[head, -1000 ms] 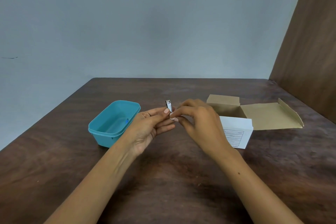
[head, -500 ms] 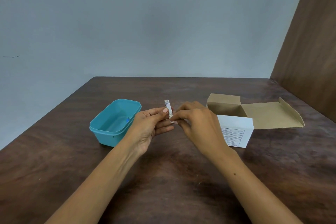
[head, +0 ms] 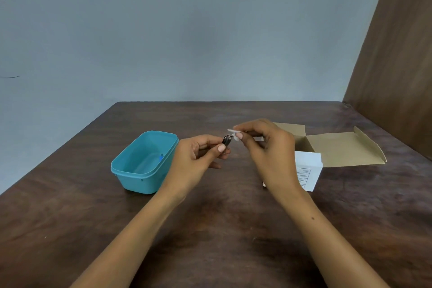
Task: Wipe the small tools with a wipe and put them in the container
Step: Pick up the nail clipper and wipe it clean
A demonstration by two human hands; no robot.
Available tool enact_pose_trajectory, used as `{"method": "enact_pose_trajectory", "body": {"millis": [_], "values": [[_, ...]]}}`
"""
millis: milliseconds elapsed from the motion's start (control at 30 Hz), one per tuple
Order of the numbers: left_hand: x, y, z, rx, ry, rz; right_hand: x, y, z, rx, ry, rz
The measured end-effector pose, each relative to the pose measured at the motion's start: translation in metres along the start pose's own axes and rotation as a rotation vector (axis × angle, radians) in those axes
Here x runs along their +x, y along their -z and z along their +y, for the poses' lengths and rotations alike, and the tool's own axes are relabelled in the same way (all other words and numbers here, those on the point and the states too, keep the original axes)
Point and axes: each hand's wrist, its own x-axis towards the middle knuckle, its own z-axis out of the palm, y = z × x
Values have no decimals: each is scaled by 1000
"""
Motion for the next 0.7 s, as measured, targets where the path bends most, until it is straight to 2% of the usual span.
{"method": "enact_pose_trajectory", "body": {"millis": [133,433,500,567,700], "values": [[0,2,-1,12,-55,32,0,-1,0,-48,76,-86],[1,4,-1,-20,-88,94,0,-1,0,-129,214,-68],[2,5,-2,-7,-90,78,1,0,0,-68,107,-78],[2,5,-1,-15,-89,55,2,1,-1,69,-90,-136],[0,3,2,-176,11,8,3,6,-7,572,-470,-181]]}}
